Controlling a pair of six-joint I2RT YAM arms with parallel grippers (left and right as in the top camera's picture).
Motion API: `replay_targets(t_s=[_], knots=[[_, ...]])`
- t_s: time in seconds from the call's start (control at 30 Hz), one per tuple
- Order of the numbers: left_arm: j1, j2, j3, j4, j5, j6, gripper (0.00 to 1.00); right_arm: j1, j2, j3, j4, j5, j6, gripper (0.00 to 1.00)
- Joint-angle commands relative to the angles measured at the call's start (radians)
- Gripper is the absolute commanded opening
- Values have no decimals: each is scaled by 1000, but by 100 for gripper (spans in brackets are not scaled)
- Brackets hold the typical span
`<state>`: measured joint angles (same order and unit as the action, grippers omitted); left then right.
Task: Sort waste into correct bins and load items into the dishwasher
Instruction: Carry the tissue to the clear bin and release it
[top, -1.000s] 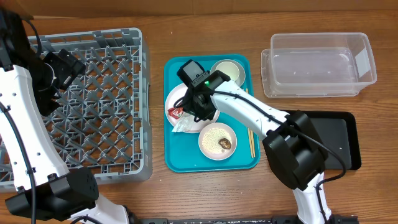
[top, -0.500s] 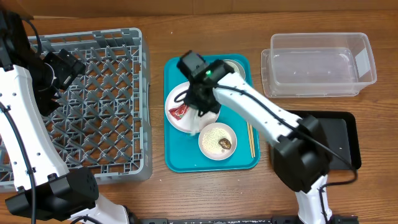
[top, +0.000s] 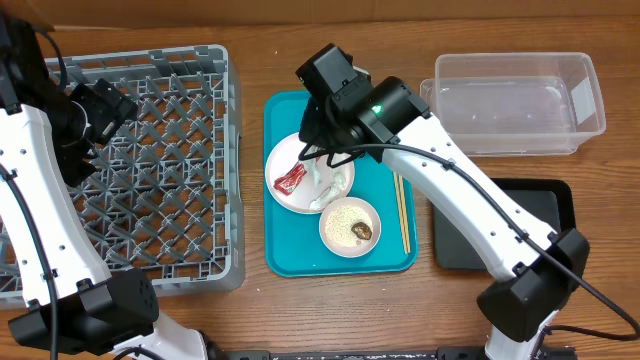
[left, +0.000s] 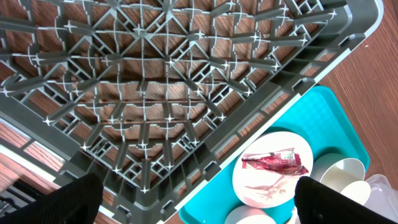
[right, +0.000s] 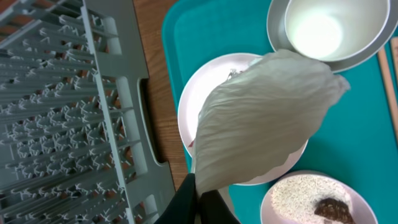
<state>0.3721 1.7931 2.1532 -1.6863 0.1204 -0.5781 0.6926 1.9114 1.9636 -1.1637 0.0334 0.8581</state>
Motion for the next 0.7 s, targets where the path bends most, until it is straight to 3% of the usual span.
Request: replay_targets(t_s=[0.0,0.1,0.43,0.67], knots=[[-4,-15,13,0,3,-13,100,-49,-80,31,13,39,-51,4],[-4,-15,13,0,3,-13,100,-150,-114,72,-1,63,-52,4],[-4,-15,13,-1,3,-13,100,-697,-148,134,8,-74,-52,4],[-4,-15,13,0,3,-13,100,-813,-28,131,45,-80,-56,4]])
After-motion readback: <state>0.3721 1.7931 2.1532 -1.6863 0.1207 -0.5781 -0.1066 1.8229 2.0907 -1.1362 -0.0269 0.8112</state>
